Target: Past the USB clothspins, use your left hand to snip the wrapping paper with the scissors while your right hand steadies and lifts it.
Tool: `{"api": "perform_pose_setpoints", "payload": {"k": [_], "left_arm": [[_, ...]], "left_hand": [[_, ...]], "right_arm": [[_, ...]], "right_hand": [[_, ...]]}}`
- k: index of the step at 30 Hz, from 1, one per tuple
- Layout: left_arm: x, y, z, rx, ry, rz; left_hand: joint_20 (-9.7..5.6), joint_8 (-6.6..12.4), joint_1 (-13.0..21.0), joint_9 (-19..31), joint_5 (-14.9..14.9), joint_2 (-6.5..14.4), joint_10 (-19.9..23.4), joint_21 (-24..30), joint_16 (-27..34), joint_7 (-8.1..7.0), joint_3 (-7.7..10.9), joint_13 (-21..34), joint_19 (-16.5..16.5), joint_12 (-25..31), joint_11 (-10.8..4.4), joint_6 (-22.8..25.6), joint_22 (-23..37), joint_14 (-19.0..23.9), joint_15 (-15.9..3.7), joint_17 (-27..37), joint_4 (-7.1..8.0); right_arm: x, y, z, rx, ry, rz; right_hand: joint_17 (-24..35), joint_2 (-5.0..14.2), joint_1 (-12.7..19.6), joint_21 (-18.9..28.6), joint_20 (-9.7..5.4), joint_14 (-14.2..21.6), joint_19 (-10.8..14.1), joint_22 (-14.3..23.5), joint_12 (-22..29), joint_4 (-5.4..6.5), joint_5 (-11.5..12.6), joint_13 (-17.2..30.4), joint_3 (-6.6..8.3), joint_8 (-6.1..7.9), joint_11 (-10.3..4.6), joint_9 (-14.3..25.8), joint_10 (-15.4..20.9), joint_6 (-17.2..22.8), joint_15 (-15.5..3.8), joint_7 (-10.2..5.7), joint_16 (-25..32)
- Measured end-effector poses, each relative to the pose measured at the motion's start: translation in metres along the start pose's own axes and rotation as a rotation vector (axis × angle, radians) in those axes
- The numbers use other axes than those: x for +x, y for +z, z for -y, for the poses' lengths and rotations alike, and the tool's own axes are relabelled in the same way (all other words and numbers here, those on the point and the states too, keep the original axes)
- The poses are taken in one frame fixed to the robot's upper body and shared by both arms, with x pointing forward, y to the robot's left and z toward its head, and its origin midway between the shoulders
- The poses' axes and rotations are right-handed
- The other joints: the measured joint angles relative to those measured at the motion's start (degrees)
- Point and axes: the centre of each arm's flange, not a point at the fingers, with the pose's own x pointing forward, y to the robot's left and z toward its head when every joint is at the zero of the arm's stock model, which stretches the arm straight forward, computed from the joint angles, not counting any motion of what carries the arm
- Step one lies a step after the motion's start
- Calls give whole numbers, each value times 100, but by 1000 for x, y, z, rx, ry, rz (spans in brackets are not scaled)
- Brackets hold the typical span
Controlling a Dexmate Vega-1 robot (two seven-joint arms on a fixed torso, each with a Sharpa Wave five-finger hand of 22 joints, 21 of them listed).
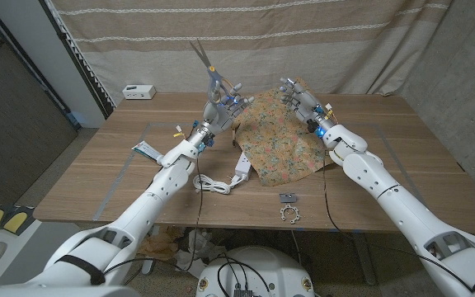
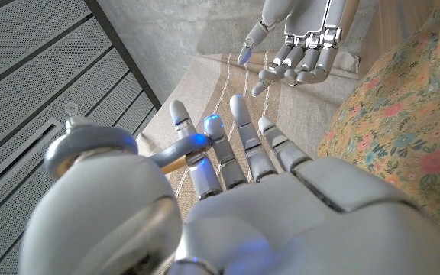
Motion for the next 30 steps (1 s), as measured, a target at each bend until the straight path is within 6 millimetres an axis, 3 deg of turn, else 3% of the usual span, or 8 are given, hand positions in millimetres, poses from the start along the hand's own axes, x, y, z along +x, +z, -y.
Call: {"api": "perform_pose_setpoints", "payload": {"k": [11,12,20,23,30], "left_arm": [[-15,30,22,80,-84,-14],[-16,25,14,73,-3,-56],[-24,40,26,117,-27,-66],[-25,38,16,129,56,-84],[-39,52,24,176,100,-131]], "left_hand": [[50,-46,-153,-3,0,-76,-62,0,0,-31,-239,-81,-51,-53,-62,-34,0,-22,22,47,36],[50,-46,-159,-6,0,-70,-62,0,0,-31,-253,-96,-51,-53,-62,-35,0,-22,22,47,50],[113,-72,-414,-17,-33,-102,-62,0,0,-32,-541,-58,-114,-64,-62,-92,27,-43,1,65,131],[121,-72,-439,-13,-68,-91,-62,0,0,-61,-585,-34,-122,-64,-62,-124,27,-43,1,73,132],[121,-72,-506,-13,-100,-114,-61,0,22,-44,-681,-47,-122,-63,-61,-108,26,-43,1,46,146]], "right_arm": [[0,2,1,-6,-8,9],[-3,2,3,-9,-11,9],[-3,2,4,-9,-13,10],[-3,3,3,-10,-11,12],[-4,6,3,-16,-15,15]], "right_hand": [[-27,-23,-23,-1,31,1,-31,30,21,24,0,-22,-23,-22,0,-27,1,-52,0,10,50],[-27,-23,-22,0,31,1,-31,30,21,24,0,-26,-23,-22,0,-27,1,-52,0,10,62],[-27,8,-52,-1,31,-30,-30,30,42,24,0,-25,-23,-22,0,-26,1,-72,31,30,62],[-50,8,-52,-1,31,-30,-30,29,44,24,0,-25,-23,-22,3,-48,-2,-72,31,30,62],[-54,8,-52,-1,31,-61,-30,45,44,24,0,-25,-22,-22,32,-53,-31,-92,0,51,84]]}}
